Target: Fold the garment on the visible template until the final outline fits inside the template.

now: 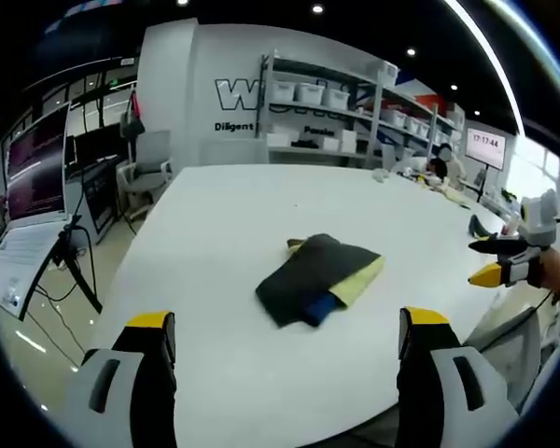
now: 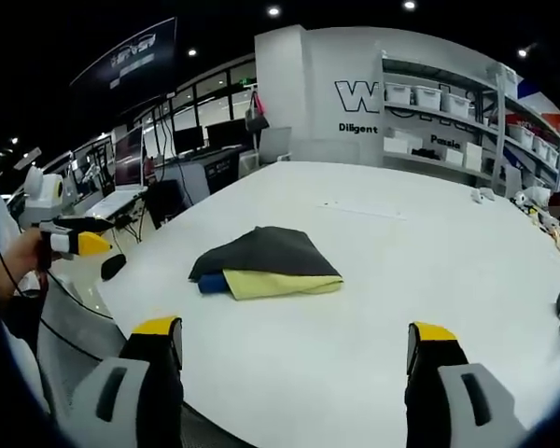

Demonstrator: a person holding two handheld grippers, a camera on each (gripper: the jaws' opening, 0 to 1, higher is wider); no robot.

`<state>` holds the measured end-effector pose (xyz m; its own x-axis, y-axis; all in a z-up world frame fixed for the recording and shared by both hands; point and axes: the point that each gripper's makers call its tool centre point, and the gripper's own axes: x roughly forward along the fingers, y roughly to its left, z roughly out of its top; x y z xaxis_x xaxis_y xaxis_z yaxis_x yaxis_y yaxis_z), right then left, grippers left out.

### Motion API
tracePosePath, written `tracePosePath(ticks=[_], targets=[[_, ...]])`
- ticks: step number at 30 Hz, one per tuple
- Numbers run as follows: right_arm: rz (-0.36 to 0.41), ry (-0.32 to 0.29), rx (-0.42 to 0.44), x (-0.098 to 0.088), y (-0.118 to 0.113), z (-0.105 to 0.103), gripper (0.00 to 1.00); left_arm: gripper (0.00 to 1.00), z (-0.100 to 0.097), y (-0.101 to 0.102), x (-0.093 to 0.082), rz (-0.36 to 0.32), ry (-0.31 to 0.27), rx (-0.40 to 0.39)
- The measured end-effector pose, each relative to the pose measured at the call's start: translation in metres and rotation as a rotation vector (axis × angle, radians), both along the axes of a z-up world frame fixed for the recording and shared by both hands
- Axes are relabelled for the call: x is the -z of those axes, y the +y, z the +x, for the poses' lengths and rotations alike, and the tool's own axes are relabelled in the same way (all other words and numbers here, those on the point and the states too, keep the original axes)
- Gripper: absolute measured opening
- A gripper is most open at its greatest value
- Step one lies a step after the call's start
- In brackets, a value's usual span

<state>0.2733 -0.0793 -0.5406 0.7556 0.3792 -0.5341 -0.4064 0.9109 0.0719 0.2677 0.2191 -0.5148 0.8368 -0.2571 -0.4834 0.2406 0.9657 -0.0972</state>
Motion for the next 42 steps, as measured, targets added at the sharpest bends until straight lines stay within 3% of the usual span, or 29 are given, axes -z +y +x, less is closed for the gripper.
tracePosePath(ticks=[21, 42], targets=[[0.012, 0.008, -0.008, 0.0, 0.008, 0.001, 0.97, 0.95, 0.002, 0.003, -0.002, -0.01, -0.001, 0.006], [0.036, 0.016, 0.018, 0.005, -0.002, 0.005, 0.96, 0.95, 0.006, 0.002, -0.002, -0.003, 0.003, 0.004]])
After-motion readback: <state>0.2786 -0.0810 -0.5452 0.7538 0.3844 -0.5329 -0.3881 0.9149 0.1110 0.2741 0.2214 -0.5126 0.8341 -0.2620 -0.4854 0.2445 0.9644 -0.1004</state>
